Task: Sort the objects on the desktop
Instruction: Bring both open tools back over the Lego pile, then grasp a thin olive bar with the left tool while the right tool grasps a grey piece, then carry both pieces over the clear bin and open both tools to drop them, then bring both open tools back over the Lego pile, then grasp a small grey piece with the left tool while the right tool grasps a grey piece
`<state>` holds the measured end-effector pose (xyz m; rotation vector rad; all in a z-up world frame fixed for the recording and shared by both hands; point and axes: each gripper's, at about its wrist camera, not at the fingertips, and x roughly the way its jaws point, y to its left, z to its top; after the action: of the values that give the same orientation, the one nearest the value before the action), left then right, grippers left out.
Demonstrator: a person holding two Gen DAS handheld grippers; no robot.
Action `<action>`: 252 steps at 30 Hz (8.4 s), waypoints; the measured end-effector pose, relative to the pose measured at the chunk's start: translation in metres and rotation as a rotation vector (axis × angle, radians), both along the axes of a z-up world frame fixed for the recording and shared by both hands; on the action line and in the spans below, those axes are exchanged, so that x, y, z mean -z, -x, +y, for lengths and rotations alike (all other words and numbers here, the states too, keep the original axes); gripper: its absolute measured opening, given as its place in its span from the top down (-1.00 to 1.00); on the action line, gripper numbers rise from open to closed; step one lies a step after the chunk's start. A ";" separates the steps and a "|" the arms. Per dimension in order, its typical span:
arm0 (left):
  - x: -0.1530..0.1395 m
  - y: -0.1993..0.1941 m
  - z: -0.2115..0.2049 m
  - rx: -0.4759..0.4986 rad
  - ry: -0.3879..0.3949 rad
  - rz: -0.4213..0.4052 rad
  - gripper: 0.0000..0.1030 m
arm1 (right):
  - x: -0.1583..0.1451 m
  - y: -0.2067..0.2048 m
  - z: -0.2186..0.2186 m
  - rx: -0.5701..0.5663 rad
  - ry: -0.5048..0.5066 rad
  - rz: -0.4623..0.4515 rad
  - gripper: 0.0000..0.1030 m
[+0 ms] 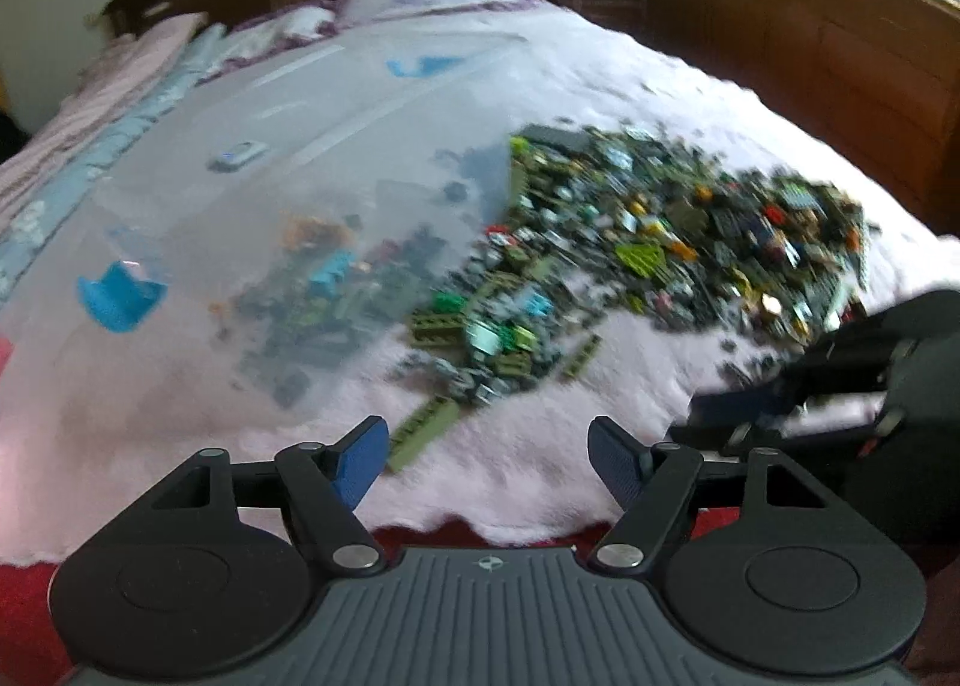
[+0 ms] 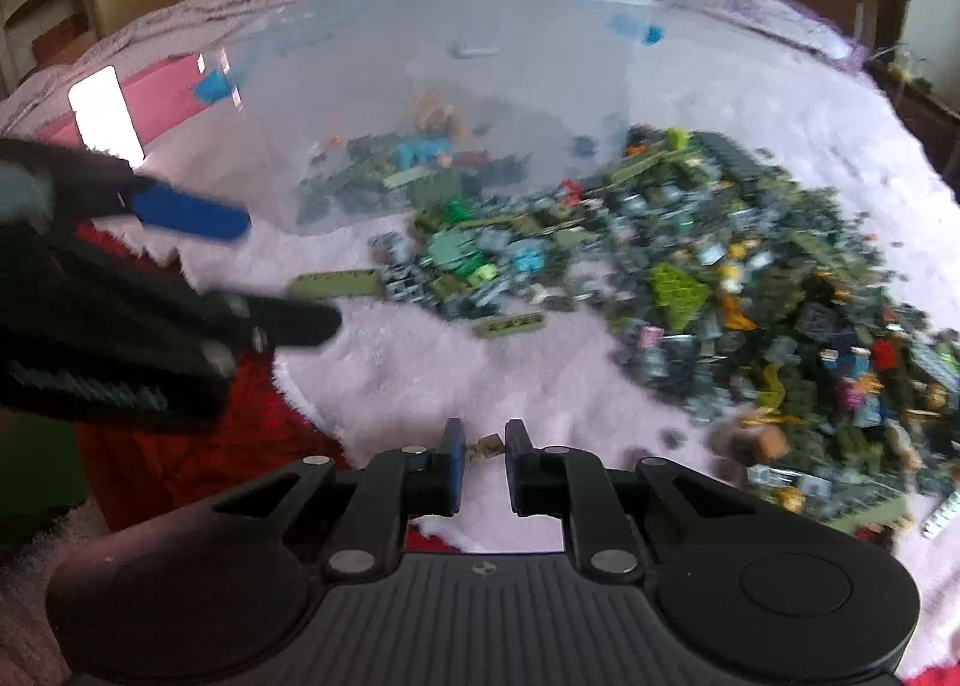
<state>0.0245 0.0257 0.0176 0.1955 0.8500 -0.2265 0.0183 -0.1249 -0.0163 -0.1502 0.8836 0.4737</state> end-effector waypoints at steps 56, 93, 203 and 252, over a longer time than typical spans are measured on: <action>0.039 -0.030 -0.049 0.148 0.016 0.114 0.55 | 0.007 0.016 -0.047 0.149 -0.041 -0.013 0.70; -0.032 -0.019 -0.015 0.025 0.085 -0.043 0.87 | -0.038 -0.001 -0.023 0.080 -0.064 -0.116 0.70; 0.051 -0.064 -0.046 0.065 0.111 0.107 0.64 | 0.036 -0.042 -0.062 0.243 -0.080 0.046 0.77; 0.033 -0.041 -0.049 0.064 0.053 0.072 0.82 | 0.012 -0.026 -0.054 0.230 -0.101 -0.032 0.79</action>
<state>0.0657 -0.0230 -0.0150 0.1658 0.9088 -0.3168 0.0442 -0.1788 -0.0287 0.0364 0.8317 0.2994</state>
